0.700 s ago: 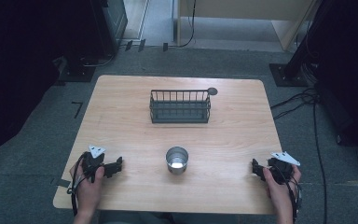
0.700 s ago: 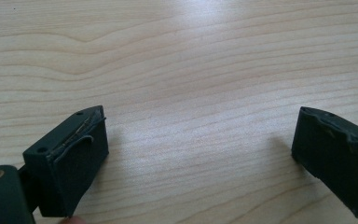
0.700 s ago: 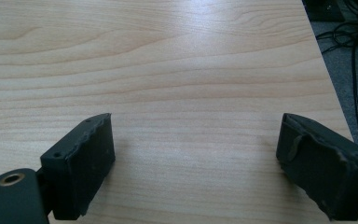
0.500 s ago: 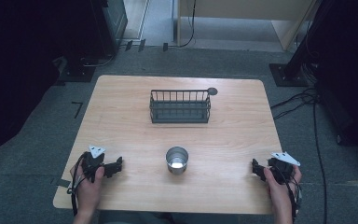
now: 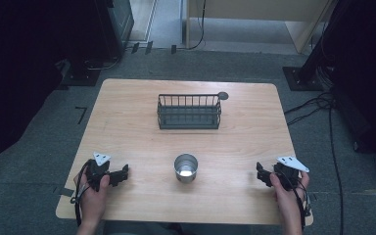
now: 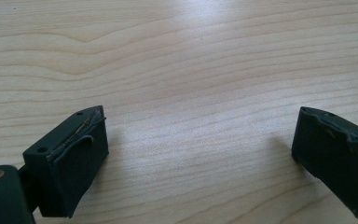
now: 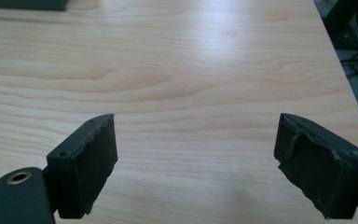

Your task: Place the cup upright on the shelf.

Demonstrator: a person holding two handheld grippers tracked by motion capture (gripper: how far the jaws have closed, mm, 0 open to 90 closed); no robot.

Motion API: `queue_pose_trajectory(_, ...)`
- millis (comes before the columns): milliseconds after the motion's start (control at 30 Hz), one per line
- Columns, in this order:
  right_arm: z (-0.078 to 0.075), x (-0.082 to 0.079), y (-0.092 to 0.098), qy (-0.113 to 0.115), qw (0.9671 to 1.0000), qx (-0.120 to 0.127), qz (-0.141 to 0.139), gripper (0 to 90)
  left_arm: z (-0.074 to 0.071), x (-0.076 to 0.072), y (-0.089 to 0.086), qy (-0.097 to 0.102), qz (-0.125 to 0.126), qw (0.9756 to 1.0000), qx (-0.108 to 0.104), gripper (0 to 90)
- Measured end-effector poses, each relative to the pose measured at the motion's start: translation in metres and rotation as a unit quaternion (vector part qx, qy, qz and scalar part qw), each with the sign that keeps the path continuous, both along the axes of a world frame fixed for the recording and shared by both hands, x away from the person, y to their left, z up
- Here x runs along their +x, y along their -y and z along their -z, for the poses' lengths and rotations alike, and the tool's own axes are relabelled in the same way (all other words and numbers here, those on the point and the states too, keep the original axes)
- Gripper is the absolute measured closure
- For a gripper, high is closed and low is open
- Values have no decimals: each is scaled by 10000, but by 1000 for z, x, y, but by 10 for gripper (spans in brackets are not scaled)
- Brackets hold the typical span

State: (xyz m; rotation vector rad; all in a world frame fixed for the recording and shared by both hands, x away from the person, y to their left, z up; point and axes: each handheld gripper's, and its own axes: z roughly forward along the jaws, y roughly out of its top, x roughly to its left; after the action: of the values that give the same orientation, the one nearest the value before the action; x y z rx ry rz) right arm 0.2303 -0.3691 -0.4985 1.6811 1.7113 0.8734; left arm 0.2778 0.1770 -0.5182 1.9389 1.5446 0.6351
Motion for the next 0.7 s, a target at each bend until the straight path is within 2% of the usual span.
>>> queue_pose_trajectory(100,-6,0,-13,103,9998,-30,-169,128,0,0,0,1,0,10000,-2,41)
queue_pose_trajectory(467,-20,0,-54,194,9975,2,-682,128,0,0,0,0,-1,10000,-2,41)
queue_pose_trajectory(700,-23,3,-71,189,9960,10,-877,128,0,0,0,0,0,10000,-2,41)
